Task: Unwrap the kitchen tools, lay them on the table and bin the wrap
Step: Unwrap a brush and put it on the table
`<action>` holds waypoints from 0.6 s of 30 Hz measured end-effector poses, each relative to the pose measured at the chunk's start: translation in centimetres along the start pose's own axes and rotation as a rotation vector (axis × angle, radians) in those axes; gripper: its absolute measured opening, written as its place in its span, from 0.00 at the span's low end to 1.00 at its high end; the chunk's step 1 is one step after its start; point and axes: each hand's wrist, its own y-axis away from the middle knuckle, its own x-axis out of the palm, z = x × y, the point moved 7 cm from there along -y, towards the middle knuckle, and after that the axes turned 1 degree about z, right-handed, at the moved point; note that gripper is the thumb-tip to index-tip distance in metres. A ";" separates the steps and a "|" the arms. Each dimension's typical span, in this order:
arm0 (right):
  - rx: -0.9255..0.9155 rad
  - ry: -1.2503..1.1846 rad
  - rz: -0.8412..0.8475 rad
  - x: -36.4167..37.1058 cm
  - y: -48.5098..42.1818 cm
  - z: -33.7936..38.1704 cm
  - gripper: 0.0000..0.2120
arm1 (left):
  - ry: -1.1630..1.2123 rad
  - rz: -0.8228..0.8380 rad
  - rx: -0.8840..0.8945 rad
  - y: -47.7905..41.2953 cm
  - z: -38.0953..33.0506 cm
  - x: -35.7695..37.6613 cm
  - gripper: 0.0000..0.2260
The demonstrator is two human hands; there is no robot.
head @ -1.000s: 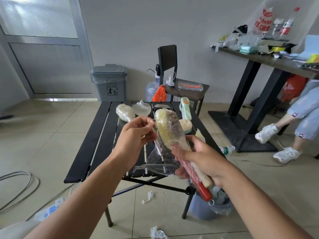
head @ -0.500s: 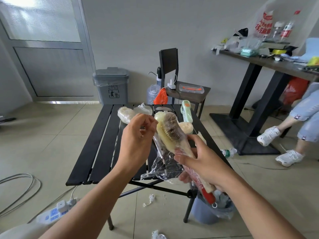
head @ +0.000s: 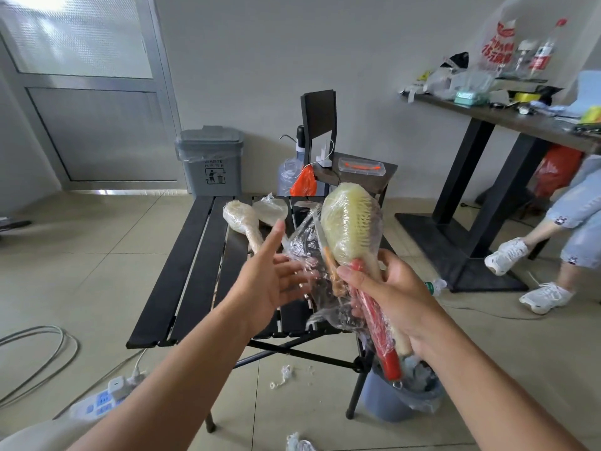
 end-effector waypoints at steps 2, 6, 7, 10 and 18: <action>-0.026 0.059 -0.020 0.2 0.0 0.2 0.36 | -0.110 0.105 -0.045 0.1 1.2 1.3 0.37; -0.049 0.161 -0.031 0.9 0.4 0.1 0.33 | -0.134 0.124 0.111 0.3 1.8 2.7 0.17; -0.055 0.166 -0.037 1.0 0.4 0.0 0.32 | -0.123 0.083 0.146 0.3 1.7 2.7 0.18; -0.051 0.148 -0.072 1.1 0.3 0.0 0.31 | -0.195 -0.041 0.276 0.7 1.0 2.3 0.18; 0.003 -0.199 -0.117 0.5 -0.1 -0.4 0.34 | -0.545 -0.208 0.583 1.6 -2.5 1.9 0.14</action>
